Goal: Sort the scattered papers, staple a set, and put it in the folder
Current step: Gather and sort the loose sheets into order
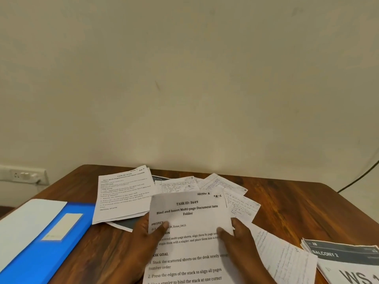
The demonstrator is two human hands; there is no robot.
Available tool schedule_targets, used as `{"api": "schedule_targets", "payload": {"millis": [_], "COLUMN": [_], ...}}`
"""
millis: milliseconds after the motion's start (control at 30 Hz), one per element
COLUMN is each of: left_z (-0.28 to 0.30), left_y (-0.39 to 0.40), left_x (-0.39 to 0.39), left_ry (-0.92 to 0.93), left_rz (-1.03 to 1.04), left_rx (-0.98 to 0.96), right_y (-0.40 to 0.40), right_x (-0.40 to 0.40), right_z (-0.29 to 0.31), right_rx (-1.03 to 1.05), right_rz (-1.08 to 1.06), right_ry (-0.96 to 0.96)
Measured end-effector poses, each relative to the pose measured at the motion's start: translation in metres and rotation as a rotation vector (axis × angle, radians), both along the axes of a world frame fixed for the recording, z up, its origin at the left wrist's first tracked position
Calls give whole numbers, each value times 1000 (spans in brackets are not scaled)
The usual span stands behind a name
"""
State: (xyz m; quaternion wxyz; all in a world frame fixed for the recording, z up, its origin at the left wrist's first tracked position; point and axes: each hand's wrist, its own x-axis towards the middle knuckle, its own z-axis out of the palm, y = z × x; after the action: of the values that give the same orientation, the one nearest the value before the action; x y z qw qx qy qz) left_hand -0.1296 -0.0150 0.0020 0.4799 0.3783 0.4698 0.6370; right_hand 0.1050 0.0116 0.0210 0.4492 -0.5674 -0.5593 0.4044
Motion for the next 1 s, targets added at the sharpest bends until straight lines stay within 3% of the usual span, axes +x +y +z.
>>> {"api": "schedule_targets", "payload": {"millis": [233,333,433,667,833,1000], "left_z": [-1,6,7,11,19,25], "left_y": [5,-4,-8,-8,-2,-7], "left_x": [-2,1,3,7,-11,-20], "left_ry": [-49,-24,8,143,115,155], "left_rz": [-19,-178,-207,-117,-30,-146], "left_rx": [-91,-189,-262,-252,-191,-235], "right_y": [0,0,1,2,2,-3], "right_x": [-4,-4,-4,0,0,-13], "right_z": [-4,-4,-4,-2,-3,-4], "right_rx": [27,34,7,-22,-67,-86], "right_rz": [-46,-51,10,31,35,93], "right_ry": [13,46,36,-43,-20,-22]}}
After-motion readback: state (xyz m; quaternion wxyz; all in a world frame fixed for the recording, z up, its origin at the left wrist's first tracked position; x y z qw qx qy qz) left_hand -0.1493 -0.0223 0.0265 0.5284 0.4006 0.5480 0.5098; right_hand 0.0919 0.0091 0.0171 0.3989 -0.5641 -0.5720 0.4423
